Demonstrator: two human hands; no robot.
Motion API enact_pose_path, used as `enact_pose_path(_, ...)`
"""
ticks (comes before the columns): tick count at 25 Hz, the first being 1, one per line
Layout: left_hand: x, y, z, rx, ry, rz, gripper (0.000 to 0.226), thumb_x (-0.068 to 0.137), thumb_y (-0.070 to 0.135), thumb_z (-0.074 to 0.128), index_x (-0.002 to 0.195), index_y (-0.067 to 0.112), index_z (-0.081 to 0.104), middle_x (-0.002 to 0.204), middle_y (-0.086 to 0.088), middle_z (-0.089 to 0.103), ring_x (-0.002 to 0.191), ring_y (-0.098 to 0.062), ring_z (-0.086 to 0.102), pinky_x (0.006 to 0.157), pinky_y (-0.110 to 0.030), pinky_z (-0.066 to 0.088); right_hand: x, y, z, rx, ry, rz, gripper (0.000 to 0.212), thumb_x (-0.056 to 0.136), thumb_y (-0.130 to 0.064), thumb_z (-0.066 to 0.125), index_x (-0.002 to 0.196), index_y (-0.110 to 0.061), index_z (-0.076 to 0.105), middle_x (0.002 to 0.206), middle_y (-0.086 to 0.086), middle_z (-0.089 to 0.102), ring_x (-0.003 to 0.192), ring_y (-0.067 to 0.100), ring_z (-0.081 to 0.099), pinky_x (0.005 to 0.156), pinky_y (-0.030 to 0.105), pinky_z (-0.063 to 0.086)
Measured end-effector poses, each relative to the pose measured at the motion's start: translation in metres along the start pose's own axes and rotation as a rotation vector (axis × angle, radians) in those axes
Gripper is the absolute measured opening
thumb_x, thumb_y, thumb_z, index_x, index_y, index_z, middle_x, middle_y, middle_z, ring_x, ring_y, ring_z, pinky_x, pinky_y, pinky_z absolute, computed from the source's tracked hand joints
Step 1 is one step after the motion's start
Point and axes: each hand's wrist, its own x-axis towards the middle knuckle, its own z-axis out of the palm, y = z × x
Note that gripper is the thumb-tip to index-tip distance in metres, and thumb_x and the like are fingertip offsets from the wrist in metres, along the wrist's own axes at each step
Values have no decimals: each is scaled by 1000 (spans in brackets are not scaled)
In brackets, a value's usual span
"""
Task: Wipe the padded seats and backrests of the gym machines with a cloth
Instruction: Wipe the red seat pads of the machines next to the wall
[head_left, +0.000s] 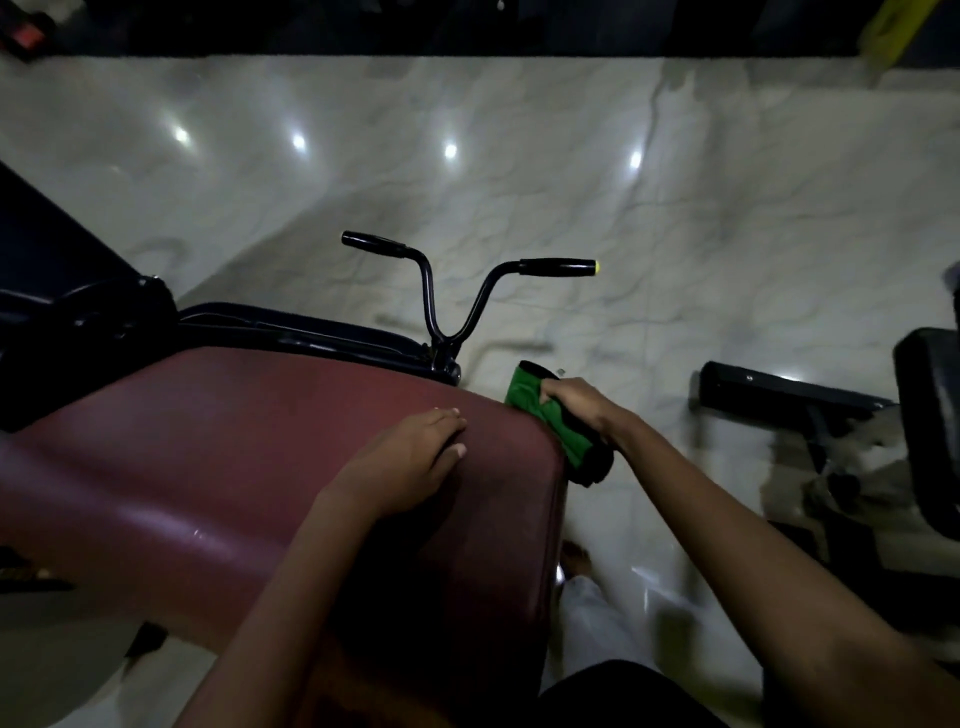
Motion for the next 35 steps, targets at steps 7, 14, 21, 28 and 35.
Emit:
enact_pose_path(7, 1, 10, -1, -9, -12, 45, 48, 100, 38, 41, 141, 13, 42, 150, -3, 37, 138, -16, 33, 114, -27, 24, -27, 18, -17, -10, 81, 50, 19, 81, -19, 53, 64, -14, 47, 62, 5, 52, 52, 18, 45, 51, 24, 33)
enact_pose_path(14, 6, 32, 7, -10, -3, 31, 55, 98, 44, 41, 142, 11, 40, 152, -6, 34, 140, -19, 30, 115, -29, 22, -42, 24, -1, 76, 195, 8, 19, 81, -26, 52, 64, -18, 50, 64, 3, 53, 58, 19, 47, 58, 28, 34)
enact_pose_path(21, -1, 38, 8, -5, -38, 66, 61, 97, 50, 38, 145, 13, 35, 153, -5, 32, 143, -17, 25, 117, -35, 21, -82, 44, -3, 113, 276, 46, 19, 81, -24, 53, 63, -17, 51, 60, 1, 51, 52, 17, 45, 51, 26, 32)
enact_pose_path(28, -23, 40, 4, -19, -34, 151, 55, 99, 43, 37, 145, 13, 35, 154, -5, 30, 143, -17, 24, 117, -34, 20, -122, 56, 23, 211, 393, 64, 23, 83, -21, 52, 60, -18, 49, 58, 0, 49, 50, 16, 44, 49, 24, 32)
enact_pose_path(35, -41, 47, -1, 14, -42, 234, 49, 101, 38, 37, 143, 11, 39, 151, -7, 36, 138, -18, 32, 110, -28, 24, -132, 52, 54, 314, 549, 36, 20, 82, -28, 52, 64, -18, 54, 68, 3, 57, 64, 23, 54, 62, 29, 41)
